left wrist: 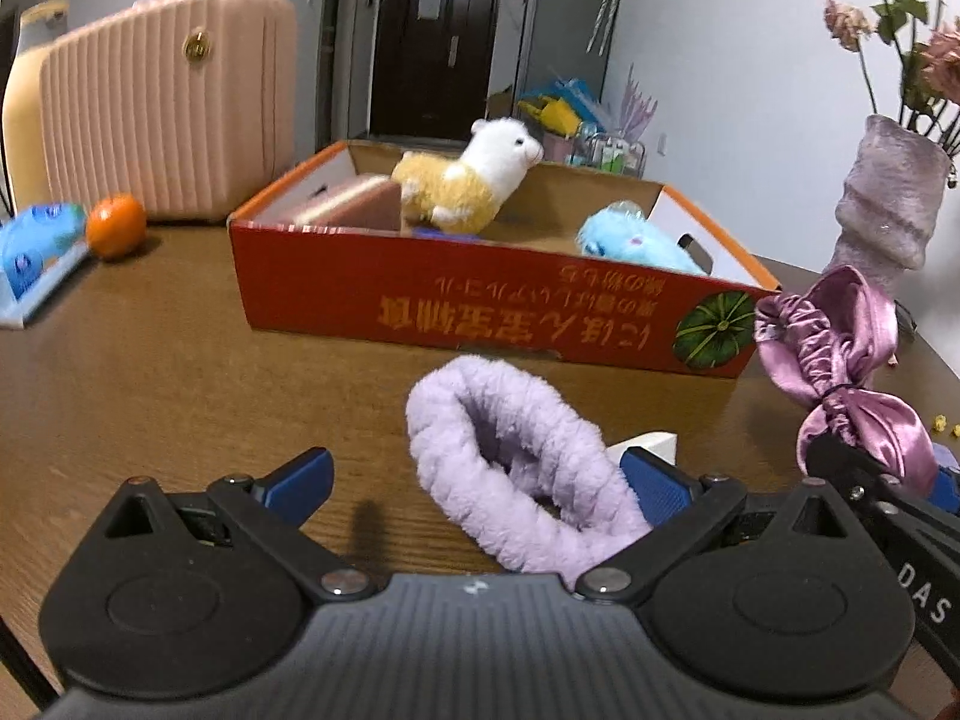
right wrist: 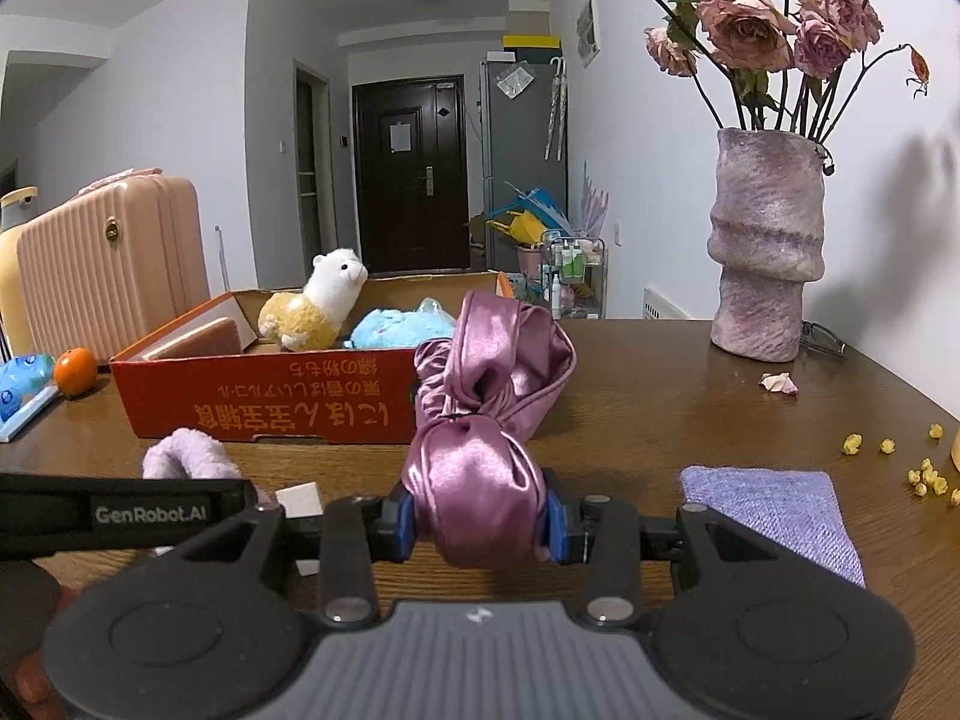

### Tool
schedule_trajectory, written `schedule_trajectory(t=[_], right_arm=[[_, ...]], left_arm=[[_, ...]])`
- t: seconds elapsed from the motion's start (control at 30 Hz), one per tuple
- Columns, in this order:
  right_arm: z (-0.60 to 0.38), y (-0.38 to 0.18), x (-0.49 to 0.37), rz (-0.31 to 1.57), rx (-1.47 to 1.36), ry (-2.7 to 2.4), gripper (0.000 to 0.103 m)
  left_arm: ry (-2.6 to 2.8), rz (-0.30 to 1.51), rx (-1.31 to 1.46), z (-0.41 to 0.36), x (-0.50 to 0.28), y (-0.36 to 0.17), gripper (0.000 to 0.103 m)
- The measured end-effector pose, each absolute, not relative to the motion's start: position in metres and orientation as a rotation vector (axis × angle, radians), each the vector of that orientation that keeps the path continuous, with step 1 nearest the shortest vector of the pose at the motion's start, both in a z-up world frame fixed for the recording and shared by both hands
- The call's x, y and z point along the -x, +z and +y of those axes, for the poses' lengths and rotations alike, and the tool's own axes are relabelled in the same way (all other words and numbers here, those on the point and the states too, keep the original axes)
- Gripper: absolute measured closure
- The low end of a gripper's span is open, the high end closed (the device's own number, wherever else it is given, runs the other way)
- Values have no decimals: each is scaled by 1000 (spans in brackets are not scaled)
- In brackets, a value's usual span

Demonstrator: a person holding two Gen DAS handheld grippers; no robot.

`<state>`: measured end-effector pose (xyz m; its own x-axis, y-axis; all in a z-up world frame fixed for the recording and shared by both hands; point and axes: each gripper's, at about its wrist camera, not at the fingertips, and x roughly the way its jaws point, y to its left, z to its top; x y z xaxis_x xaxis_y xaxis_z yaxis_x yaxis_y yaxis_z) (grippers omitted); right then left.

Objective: Organize soft objects
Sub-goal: 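Grasp the lilac fuzzy headband with the left gripper while the right holds the scrunchie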

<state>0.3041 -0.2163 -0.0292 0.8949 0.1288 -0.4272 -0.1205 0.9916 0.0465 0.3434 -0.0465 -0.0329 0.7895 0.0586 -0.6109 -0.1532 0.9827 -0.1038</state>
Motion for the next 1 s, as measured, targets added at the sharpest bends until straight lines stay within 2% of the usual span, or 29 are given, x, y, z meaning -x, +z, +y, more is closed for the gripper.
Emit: schedule_trajectory(t=[0.3, 0.47, 0.57, 0.63, 0.67, 0.73, 0.9, 1.0], right_arm=[[-215, -30, -304, 448, -13, 138, 64], [-212, -30, -302, 449, -1, 151, 63], [-212, -30, -302, 446, 2, 150, 63], [-212, -30, -302, 448, 1, 150, 63], [-212, -30, -302, 449, 2, 149, 63], [-212, -30, -302, 448, 3, 150, 63], [-211, -30, -302, 446, 6, 153, 63], [-211, -30, -301, 445, 6, 153, 64]], left_arm=[[91, 721, 164, -43, -348, -44, 0], [46, 736, 142, -48, -347, -45, 9], [28, 727, 128, -51, -347, -44, 21], [12, 720, 119, -53, -346, -43, 35], [8, 716, 112, -54, -345, -43, 38], [-1, 713, 105, -55, -345, -42, 51], [-22, 700, 99, -55, -344, -40, 67], [-21, 684, 80, -57, -340, -38, 70]])
